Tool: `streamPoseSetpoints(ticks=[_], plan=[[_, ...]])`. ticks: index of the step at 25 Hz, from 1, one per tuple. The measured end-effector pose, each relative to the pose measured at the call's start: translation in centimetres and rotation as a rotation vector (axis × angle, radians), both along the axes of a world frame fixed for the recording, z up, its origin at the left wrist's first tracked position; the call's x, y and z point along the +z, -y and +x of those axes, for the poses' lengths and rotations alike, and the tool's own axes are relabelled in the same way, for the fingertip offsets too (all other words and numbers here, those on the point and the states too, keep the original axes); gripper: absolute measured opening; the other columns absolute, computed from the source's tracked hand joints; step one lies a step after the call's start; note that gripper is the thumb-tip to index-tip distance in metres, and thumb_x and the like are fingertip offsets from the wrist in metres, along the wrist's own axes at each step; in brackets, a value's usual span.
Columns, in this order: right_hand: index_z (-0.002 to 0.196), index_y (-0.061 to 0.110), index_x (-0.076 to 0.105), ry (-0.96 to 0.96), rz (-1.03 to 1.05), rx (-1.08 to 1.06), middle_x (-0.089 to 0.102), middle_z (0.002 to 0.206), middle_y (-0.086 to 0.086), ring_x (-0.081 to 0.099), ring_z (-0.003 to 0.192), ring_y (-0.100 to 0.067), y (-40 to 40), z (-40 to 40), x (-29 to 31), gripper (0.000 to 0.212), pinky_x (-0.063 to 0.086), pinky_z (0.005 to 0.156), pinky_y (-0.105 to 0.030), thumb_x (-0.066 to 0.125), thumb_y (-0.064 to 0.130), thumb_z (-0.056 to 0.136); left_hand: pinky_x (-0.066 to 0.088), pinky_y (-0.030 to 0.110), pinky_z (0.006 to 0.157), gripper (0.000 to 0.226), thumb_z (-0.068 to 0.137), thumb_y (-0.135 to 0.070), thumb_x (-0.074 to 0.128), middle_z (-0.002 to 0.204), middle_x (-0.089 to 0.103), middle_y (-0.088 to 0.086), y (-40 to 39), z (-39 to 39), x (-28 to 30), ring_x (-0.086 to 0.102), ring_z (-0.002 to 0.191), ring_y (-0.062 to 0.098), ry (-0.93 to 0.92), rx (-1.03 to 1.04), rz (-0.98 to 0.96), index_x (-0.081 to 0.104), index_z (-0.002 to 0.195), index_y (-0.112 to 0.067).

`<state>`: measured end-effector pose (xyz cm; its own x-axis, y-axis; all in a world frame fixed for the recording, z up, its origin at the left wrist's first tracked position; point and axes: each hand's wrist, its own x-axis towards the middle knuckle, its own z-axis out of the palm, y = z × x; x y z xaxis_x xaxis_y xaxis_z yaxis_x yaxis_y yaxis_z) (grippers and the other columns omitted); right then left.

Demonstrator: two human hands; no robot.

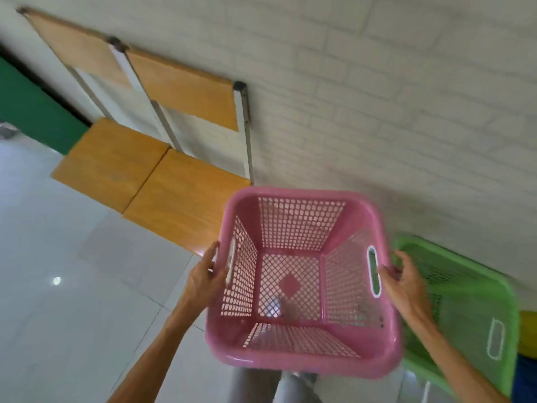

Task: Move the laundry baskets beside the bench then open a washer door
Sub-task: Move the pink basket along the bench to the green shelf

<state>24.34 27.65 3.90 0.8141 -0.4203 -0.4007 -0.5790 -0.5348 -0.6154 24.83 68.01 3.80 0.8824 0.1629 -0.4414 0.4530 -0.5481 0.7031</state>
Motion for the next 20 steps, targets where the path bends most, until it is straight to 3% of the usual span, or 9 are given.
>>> streamPoseSetpoints(ticks=[2, 5, 7, 9, 12, 14, 17, 20], plan=[[0.129, 0.014, 0.056, 0.052, 0.097, 0.063, 0.065, 0.081, 0.002, 0.065, 0.058, -0.021, -1.2, -2.1, 7.7, 0.039, 0.05, 0.045, -0.03, 0.064, 0.014, 0.091, 0.05, 0.014, 0.054, 0.06, 0.088, -0.021, 0.063, 0.075, 0.069, -0.003, -1.6, -6.3, 7.4, 0.066, 0.06, -0.002, 0.047, 0.092, -0.042, 0.044, 0.144, -0.026], [0.128, 0.016, 0.057, 0.13, 0.169, 0.171, 0.064, 0.084, 0.003, 0.066, 0.058, -0.023, -4.0, -5.4, 16.6, 0.04, 0.05, 0.038, -0.027, 0.067, 0.015, 0.089, 0.059, 0.041, 0.069, 0.07, 0.074, -0.053, 0.056, 0.075, 0.072, -0.006, -4.9, -15.2, 15.4, 0.068, 0.065, 0.008, 0.122, 0.218, -0.026, 0.046, 0.141, -0.035], [0.125, 0.018, 0.059, 0.18, 0.195, 0.237, 0.066, 0.087, 0.0, 0.065, 0.061, -0.018, -6.9, -6.5, 20.7, 0.038, 0.047, 0.039, -0.023, 0.068, 0.019, 0.089, 0.059, 0.047, 0.073, 0.067, 0.077, -0.051, 0.056, 0.079, 0.073, -0.008, -7.0, -19.9, 18.9, 0.071, 0.069, 0.014, 0.173, 0.319, -0.031, 0.047, 0.141, -0.034], [0.119, 0.02, 0.064, 0.224, 0.198, 0.311, 0.071, 0.094, -0.008, 0.065, 0.067, -0.016, -11.0, -7.3, 23.5, 0.034, 0.047, 0.051, -0.023, 0.07, 0.026, 0.087, 0.058, 0.045, 0.073, 0.061, 0.083, -0.04, 0.059, 0.074, 0.072, -0.002, -9.2, -24.5, 22.3, 0.069, 0.069, 0.018, 0.23, 0.443, -0.008, 0.05, 0.141, -0.027], [0.114, 0.023, 0.068, 0.243, 0.237, 0.425, 0.074, 0.095, -0.008, 0.069, 0.077, -0.021, -18.2, -8.5, 25.2, 0.037, 0.054, 0.067, -0.03, 0.072, 0.042, 0.081, 0.058, 0.041, 0.074, 0.048, 0.091, -0.023, 0.063, 0.083, 0.071, 0.004, -13.4, -30.8, 24.9, 0.068, 0.072, 0.022, 0.278, 0.67, 0.022, 0.053, 0.138, -0.022], [0.113, 0.024, 0.068, 0.236, 0.258, 0.503, 0.073, 0.093, -0.004, 0.07, 0.079, -0.021, -23.0, -9.4, 25.4, 0.041, 0.058, 0.074, -0.037, 0.073, 0.045, 0.079, 0.059, 0.042, 0.076, 0.049, 0.091, -0.027, 0.062, 0.089, 0.071, 0.007, -16.2, -34.4, 25.7, 0.071, 0.078, 0.024, 0.28, 0.78, 0.026, 0.053, 0.138, -0.023], [0.113, 0.025, 0.068, 0.215, 0.3, 0.613, 0.074, 0.092, -0.001, 0.072, 0.078, -0.02, -31.9, -10.7, 25.1, 0.046, 0.06, 0.079, -0.045, 0.073, 0.049, 0.074, 0.059, 0.043, 0.077, 0.059, 0.081, -0.039, 0.061, 0.091, 0.072, 0.007, -21.7, -40.8, 26.5, 0.072, 0.08, 0.024, 0.289, 0.926, 0.034, 0.054, 0.138, -0.024], [0.113, 0.025, 0.067, 0.18, 0.355, 0.754, 0.075, 0.092, -0.003, 0.073, 0.076, -0.022, -42.7, -12.7, 25.0, 0.053, 0.061, 0.074, -0.046, 0.07, 0.055, 0.069, 0.057, 0.029, 0.064, 0.052, 0.089, -0.028, 0.064, 0.09, 0.07, 0.008, -28.0, -46.5, 27.3, 0.07, 0.075, 0.019, 0.32, 1.064, 0.049, 0.054, 0.139, -0.018]])
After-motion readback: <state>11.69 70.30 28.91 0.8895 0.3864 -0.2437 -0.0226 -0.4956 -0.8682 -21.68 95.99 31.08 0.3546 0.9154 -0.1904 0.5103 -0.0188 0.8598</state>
